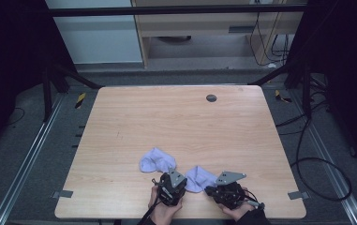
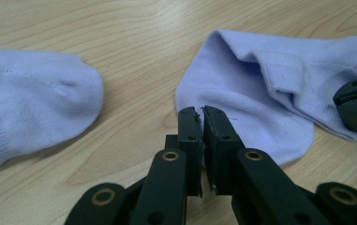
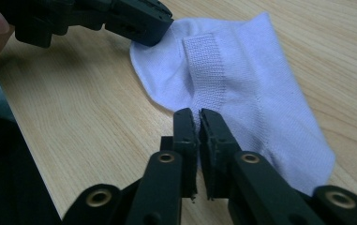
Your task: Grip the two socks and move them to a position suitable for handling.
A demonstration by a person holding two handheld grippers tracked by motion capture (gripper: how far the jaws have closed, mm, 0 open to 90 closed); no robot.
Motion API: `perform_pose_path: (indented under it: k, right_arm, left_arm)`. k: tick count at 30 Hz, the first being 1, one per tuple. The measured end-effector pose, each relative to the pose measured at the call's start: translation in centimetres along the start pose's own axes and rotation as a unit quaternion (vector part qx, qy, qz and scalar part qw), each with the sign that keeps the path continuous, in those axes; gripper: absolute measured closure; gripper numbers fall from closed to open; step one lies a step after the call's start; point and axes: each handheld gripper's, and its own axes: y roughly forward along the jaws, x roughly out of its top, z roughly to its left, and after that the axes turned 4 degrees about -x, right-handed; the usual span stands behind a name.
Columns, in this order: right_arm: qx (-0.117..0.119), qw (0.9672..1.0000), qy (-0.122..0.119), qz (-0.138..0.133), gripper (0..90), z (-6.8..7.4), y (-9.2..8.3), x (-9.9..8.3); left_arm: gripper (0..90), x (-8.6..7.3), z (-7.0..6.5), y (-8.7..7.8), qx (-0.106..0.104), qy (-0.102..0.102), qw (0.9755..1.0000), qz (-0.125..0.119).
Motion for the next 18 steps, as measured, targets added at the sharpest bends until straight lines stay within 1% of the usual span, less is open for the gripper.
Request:
perform_pose_path:
  k: [3, 5, 6, 7, 8, 10, 12, 13, 14, 15, 17, 18]
  right_arm:
    - [0.001, 1.0000, 0.000, 0.003, 88.5, 0.0, -0.1, 0.1]
    - [0.015, 0.9998, 0.008, -0.012, 88.7, -0.1, -0.5, 0.4]
    - [0.016, 0.9996, 0.012, -0.020, 88.6, -0.2, -0.7, 0.5]
    - [0.016, 0.9991, 0.018, -0.036, 88.7, -0.4, -1.1, 0.6]
    - [0.014, 0.9985, 0.023, -0.046, 88.7, -0.6, -1.4, 0.7]
    - [0.008, 0.9964, 0.040, -0.074, 88.6, -1.2, -2.1, 0.8]
    - [-0.007, 0.9934, 0.063, -0.096, 88.6, -2.0, -2.7, 0.8]
    - [-0.007, 0.9934, 0.063, -0.096, 88.6, -2.0, -2.7, 0.8]
    - [-0.017, 0.9909, 0.078, -0.108, 88.6, -2.5, -3.0, 0.7]
    - [-0.034, 0.9870, 0.100, -0.120, 88.6, -3.3, -3.2, 0.6]
    - [-0.050, 0.9840, 0.115, -0.127, 88.6, -4.1, -3.4, 0.5]
    - [-0.055, 0.9832, 0.119, -0.127, 88.6, -4.3, -3.4, 0.5]
  left_arm:
    - [85.7, 0.0, 0.0, 0.0, -0.001, 0.000, 1.0000, 0.001]
    - [86.3, 0.0, 0.1, 0.0, -0.002, 0.000, 1.0000, 0.001]
    - [86.5, 0.0, 0.1, 0.0, -0.003, 0.001, 1.0000, 0.001]
    - [86.8, 0.0, 0.1, 0.0, -0.003, 0.001, 1.0000, 0.001]
    - [86.8, 0.0, 0.1, 0.0, -0.004, 0.001, 1.0000, 0.001]
    - [87.0, 0.0, 0.1, 0.0, -0.005, 0.002, 1.0000, 0.001]
    - [87.2, 0.0, 0.1, 0.0, -0.005, 0.002, 1.0000, 0.001]
    - [87.2, 0.0, 0.1, 0.0, -0.005, 0.002, 1.0000, 0.001]
    - [87.2, 0.0, 0.1, 0.0, -0.005, 0.002, 1.0000, 0.001]
    - [87.3, 0.0, 0.2, 0.0, -0.006, 0.002, 1.0000, 0.001]
    - [87.3, 0.0, 0.2, 0.0, -0.007, 0.003, 1.0000, 0.000]
    - [87.3, 0.0, 0.2, 0.0, -0.007, 0.002, 1.0000, -0.001]
